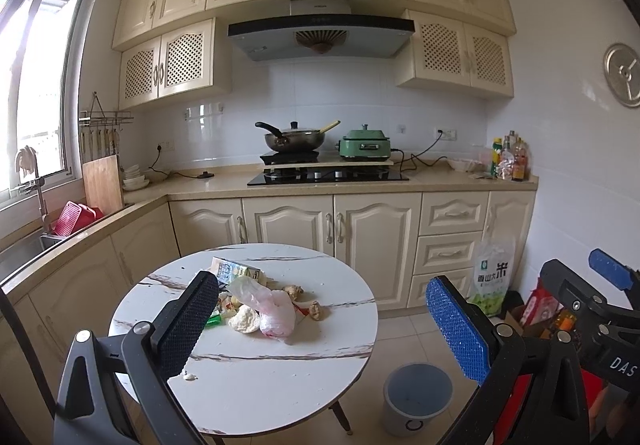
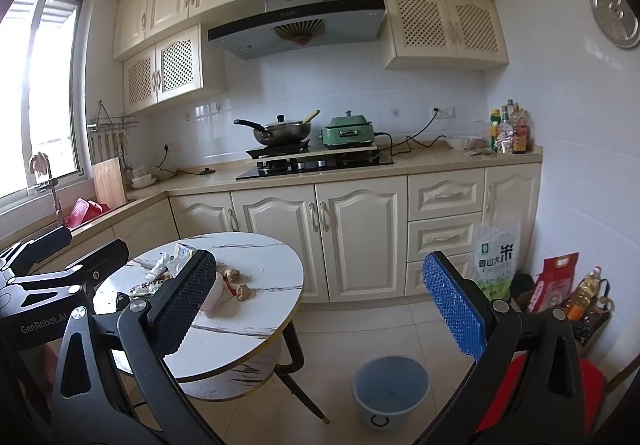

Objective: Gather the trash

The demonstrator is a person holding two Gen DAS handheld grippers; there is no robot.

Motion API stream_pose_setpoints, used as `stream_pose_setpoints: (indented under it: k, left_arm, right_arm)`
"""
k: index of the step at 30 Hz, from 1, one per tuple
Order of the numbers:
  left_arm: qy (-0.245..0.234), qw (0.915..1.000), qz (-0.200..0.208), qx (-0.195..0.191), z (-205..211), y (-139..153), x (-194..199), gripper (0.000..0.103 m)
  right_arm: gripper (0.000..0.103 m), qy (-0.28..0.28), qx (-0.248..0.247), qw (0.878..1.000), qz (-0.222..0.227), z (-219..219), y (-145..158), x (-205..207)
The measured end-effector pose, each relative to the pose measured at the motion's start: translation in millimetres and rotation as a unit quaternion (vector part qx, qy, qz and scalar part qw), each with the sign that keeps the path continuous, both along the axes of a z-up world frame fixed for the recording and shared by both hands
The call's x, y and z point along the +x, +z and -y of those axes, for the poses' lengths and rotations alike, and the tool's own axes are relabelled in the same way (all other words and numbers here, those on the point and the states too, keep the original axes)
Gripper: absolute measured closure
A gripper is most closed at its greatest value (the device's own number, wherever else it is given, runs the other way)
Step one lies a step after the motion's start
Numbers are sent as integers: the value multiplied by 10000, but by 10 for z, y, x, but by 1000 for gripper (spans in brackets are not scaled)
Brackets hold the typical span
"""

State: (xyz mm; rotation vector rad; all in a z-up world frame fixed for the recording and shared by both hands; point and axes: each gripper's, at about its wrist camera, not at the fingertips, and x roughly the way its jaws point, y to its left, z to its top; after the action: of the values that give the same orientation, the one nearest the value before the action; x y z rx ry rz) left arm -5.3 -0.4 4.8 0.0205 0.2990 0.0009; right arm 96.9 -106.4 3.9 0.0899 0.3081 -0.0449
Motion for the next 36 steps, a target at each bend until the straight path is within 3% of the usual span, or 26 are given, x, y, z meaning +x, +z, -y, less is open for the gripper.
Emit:
stream_pose_setpoints:
  k: [24,31,36]
  left_arm:
    - [45,10000,77,36,-75,-41,-5,1]
    - [242,9997,-63,23,-230,-95,131,1]
    - [558,9976,-403,-51,-607,-265,386,1]
  right_arm:
    - [0,53,-65,9999,142,-67,21,24]
    - [0,107,-63,9999,45,-101,-67,185]
    - [0,464,-98,9987,-201,-216,-233,510]
